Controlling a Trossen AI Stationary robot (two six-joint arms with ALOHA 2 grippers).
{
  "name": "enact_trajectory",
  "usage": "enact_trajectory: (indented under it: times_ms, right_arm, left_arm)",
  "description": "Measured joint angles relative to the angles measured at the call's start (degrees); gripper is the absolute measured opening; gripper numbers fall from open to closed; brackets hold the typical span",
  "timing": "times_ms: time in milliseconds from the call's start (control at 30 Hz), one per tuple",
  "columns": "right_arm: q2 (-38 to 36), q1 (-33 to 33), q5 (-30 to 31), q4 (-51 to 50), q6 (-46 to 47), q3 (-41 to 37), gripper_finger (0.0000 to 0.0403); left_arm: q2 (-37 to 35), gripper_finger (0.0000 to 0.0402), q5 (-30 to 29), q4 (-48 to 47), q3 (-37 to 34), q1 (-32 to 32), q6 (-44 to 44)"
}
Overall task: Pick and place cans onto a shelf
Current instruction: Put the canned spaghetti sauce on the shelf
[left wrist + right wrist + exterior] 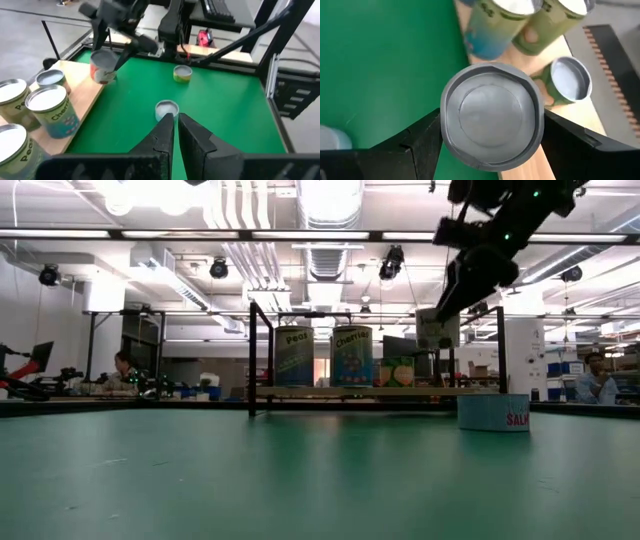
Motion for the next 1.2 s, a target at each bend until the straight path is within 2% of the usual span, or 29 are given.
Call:
enact_trajectory:
  times_ms: [233, 433, 600, 800, 1067, 1200]
  right_arm:
    - [5.03, -5.66, -2.25, 8.54, 3.14, -1.57, 0.0273]
    - [11.56, -7.79, -5.54, 15.11, 3.33, -1.59, 0.0274]
    - [14.84, -9.34, -5.34, 15.62, 3.83, -1.33, 0.0274]
    - [15.36, -10.38, -5.32, 15.71, 3.62, -0.92, 0.0275]
    - [15.64, -10.3, -5.33, 15.75, 3.14, -0.92, 0.0333]
    - [15.87, -10.28, -5.37, 15.77, 3.12, -0.92, 0.0347]
  left_arm:
    - [0.54, 0.0008, -0.96, 3.07, -0.02, 0.0, 0.28]
    - [1.97, 0.0008, -0.96, 2.98, -0.06, 0.0, 0.76]
    - [2.27, 0.0008, -0.96, 3.12, 0.14, 0.0, 1.81]
    - [2.25, 0.0008, -0.96, 3.11, 0.14, 0.0, 1.83]
    - [2.25, 0.0008, -0.96, 3.09, 0.14, 0.0, 2.47]
    - [2.25, 0.0008, -0.96, 3.1, 0.14, 0.0, 2.75]
